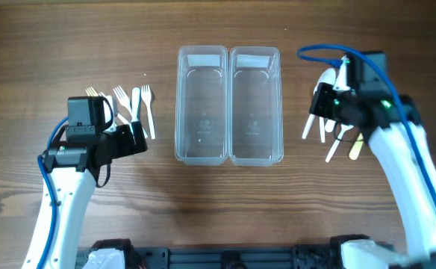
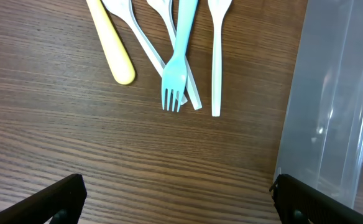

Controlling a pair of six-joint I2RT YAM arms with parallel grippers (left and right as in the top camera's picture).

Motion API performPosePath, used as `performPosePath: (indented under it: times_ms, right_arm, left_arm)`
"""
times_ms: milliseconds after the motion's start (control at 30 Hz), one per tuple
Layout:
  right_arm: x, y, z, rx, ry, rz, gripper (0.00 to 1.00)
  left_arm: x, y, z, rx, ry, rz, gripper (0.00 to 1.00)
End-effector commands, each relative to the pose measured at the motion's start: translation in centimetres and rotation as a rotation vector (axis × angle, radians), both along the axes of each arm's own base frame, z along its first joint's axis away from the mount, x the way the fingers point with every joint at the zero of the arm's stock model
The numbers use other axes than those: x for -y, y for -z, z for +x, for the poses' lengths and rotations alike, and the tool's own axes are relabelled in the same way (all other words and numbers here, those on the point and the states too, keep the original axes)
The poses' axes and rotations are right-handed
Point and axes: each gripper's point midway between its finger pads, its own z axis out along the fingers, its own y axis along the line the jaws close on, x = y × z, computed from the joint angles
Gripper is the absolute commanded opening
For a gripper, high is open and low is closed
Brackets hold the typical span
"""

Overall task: Pack container
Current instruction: 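Grasp a white spoon by the handle with the right gripper, then place the white spoon into the right clear tray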

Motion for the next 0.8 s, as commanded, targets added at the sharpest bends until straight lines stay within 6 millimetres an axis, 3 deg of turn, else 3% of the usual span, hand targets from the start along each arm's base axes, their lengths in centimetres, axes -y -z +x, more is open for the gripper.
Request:
performPosePath:
  times_ms: [0,67,133,233,400,467,533,600,667,767]
  right_arm:
    - [-3.2,-1.4,-0.7,0.008,-0.036,0.136,0.04]
    - [-4.9,-0.5,-0.7,-0.02,-0.06,0.146,0.04]
    - [-7.9,1.5,-0.4,-0.067,-0.121,0.147,0.04]
    - [-10.7,4.4,0.3,-0.115,-0.16,0.131,0.04]
    - [-12.7,10.4,1.9,-0.199,-0.135,0.098,0.04]
    - [-13.4,11.8,1.8,-0.233,-0.163,0.12,0.07]
    - [-14.0,11.4,1.7,-0.221,-0.224,0.134,0.32]
    - [-14.1,9.7,1.8,-0.174,-0.265,0.127,0.45]
    - [-13.9,7.6,1.9,-0.114,-0.286,0.123,0.5]
    - [-13.3,3.8,1.8,-0.006,-0.314,0.114,0.49]
  left_arm:
    - [-0.3,-0.7,0.6,0.021,0.007,0.016,1.0]
    - [-0.3,-0.7,0.6,0.021,0.007,0.017,1.0]
    - [-0.3,-0.7,0.6,0.021,0.007,0.017,1.0]
    - [-0.3,-0.7,0.6,0.021,0.007,0.016,1.0]
    - [-0.3,-0.7,0.6,0.021,0.007,0.017,1.0]
    - [-0.3,-0.7,0.6,0.021,0.007,0.017,1.0]
    - [-0.3,-0.7,0.6,0.021,0.007,0.016,1.0]
    - [-0.3,-0.7,0.6,0.021,0.007,0.017,1.0]
    - [-0.3,-0.7,0.6,0.021,0.007,0.017,1.0]
    - [-0.3,-0.7,0.6,0.021,0.007,0.017,1.0]
